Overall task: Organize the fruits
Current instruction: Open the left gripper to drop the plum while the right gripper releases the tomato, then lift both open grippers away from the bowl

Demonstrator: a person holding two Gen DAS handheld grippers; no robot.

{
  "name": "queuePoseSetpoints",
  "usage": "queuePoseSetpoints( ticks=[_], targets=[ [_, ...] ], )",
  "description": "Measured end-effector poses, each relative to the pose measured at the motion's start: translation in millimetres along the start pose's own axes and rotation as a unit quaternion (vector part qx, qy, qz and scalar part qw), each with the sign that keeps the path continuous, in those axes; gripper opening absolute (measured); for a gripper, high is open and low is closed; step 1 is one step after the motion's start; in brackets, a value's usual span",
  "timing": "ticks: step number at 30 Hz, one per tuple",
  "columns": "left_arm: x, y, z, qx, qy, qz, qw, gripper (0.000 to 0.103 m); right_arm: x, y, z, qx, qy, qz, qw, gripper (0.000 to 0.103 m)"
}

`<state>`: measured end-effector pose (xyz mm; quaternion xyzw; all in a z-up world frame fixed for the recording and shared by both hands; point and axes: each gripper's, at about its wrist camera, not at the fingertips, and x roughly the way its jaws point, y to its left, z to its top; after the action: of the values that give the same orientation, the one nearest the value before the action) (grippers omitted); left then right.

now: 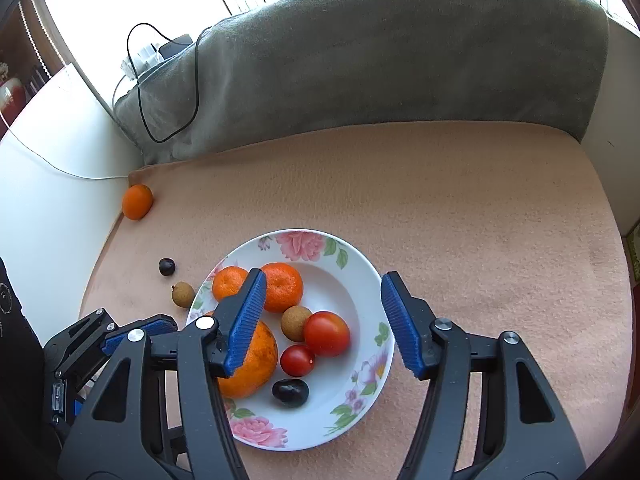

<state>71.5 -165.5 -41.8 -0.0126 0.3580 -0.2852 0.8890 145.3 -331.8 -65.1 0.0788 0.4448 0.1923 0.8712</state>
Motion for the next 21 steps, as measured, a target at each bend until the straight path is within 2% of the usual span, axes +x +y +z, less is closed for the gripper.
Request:
queuePoseSetpoints(
  ticks=[1,3,8,11,21],
  targets=[
    [-0.6,0.7,0.1,-0.001,0.001,0.002,1.0000,0.073,-0.4,0.7,0.0,0.000,-0.001,-0.002,1.000,0.079],
    [-1.0,2.5,0.8,-0.003,0.000,0.007,1.0000,0.073,-3.4,2.2,-0.3,-0.001,-0.012,-0.006,1.000,0.086],
    [-2.9,5.4,0.9,-0.004,0.002,0.016,0.9999,0.073,-10.2,4.7,1.9,0.000,-0.025,-0.012,1.000,0.086],
    [-3.9,6.3,1.7,-0.001,0.001,0.023,0.9997,0.081,-13.4,5.2,3.5,0.002,-0.029,-0.015,0.999,0.086],
    [-11.1,13.3,0.2,-0.010,-0.004,0.031,0.9995,0.081,-17.8,13.4,1.0,-0.004,-0.035,-0.025,0.999,0.087]
  ],
)
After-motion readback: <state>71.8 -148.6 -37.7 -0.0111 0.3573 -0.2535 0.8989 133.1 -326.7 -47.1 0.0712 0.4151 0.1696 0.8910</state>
